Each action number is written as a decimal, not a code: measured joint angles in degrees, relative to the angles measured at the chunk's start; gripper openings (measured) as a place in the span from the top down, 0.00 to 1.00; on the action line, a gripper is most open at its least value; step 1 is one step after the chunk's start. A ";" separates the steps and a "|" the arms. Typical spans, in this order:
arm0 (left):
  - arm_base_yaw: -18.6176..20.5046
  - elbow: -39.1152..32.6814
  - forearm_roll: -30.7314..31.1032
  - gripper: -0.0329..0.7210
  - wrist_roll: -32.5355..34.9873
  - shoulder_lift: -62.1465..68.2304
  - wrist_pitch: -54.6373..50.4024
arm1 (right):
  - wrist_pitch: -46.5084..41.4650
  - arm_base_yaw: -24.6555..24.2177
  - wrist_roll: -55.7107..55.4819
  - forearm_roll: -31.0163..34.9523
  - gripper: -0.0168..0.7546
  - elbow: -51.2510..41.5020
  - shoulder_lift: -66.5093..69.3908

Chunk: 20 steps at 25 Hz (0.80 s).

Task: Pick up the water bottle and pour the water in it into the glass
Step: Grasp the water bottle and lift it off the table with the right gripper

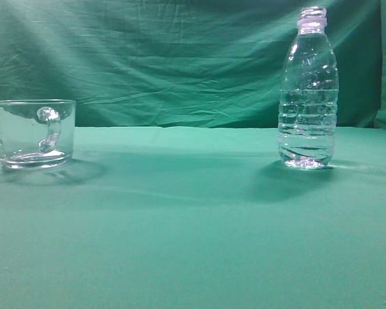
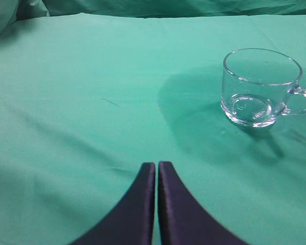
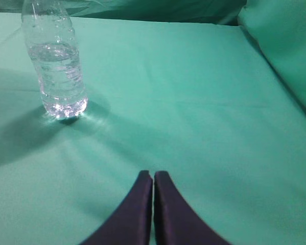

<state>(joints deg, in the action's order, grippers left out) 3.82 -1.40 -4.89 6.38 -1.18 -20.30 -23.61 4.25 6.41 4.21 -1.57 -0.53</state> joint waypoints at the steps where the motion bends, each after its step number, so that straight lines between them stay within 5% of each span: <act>1: 0.00 0.00 0.00 0.96 0.00 0.00 0.00 | 0.00 0.00 0.11 0.00 0.98 0.00 0.00; 5: 0.00 0.00 0.00 0.96 0.00 0.00 0.00 | 4.63 0.00 -0.17 1.32 0.98 -0.12 0.00; 14: 0.00 0.00 0.00 0.96 0.00 0.00 0.00 | 30.08 0.00 -5.75 7.15 0.98 -0.12 0.00; 20: 0.00 0.00 0.00 0.96 0.00 0.00 0.00 | 23.53 0.00 -7.19 7.05 0.98 7.40 4.34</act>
<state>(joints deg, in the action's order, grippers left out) 3.82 -1.40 -4.89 6.38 -1.18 -20.30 -0.09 4.25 -0.78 11.26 5.83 3.81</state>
